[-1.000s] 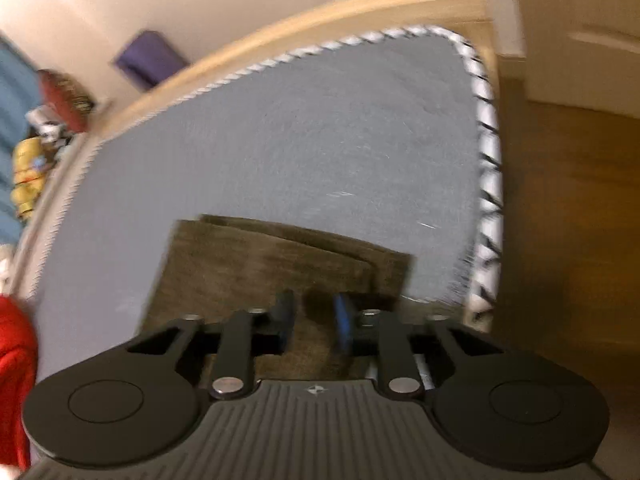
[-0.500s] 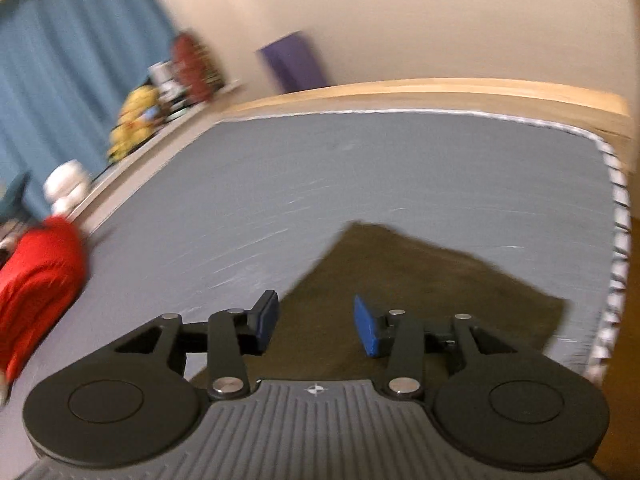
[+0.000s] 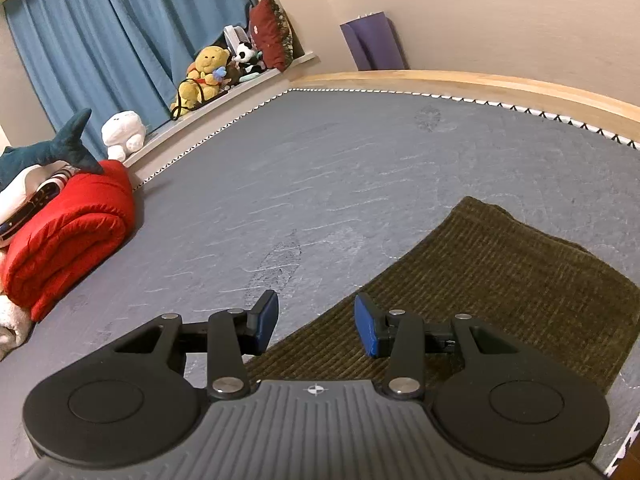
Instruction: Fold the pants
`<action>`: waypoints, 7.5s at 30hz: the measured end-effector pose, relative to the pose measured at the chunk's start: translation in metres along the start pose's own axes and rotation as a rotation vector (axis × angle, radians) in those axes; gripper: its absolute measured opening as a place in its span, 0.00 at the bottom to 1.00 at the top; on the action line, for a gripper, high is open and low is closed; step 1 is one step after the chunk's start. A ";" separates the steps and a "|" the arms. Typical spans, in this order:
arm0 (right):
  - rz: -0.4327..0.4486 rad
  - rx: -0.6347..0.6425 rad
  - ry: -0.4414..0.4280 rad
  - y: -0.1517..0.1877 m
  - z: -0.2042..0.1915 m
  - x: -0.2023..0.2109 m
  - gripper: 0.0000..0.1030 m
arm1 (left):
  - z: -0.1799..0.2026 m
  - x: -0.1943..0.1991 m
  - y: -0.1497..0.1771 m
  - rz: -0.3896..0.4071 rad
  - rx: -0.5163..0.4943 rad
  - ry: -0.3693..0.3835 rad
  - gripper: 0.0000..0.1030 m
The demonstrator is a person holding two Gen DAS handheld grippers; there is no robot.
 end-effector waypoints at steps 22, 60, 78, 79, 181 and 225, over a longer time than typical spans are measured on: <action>-0.018 -0.057 0.076 -0.007 0.060 -0.005 0.47 | 0.089 0.032 0.038 -0.004 -0.464 -0.002 0.10; -0.205 -0.482 0.126 0.011 0.265 -0.045 0.61 | 0.323 -0.042 0.059 0.022 -0.672 0.329 0.50; -0.097 -0.335 0.237 0.006 0.225 -0.044 0.23 | 0.338 -0.024 0.079 0.028 -0.727 0.412 0.58; -0.068 -0.322 0.237 0.004 0.219 -0.039 0.23 | 0.337 -0.024 0.079 0.030 -0.725 0.411 0.58; 0.271 0.663 -0.351 0.183 -0.106 0.129 0.31 | 0.297 0.004 0.037 -0.041 -0.412 0.889 0.98; 0.232 0.600 -0.776 0.215 -0.190 0.200 0.77 | -0.011 0.020 -0.033 -0.003 -0.054 0.325 0.33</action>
Point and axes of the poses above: each gripper's, at about its wrist camera, not at the fingertips, and x roughly against the way its jaws point, z to its right, y to its underside, the point moved 2 cm from there along -x, roughly the way its jaws point, and after that the axes turned 12 degrees about y, right-handed, at the moved point
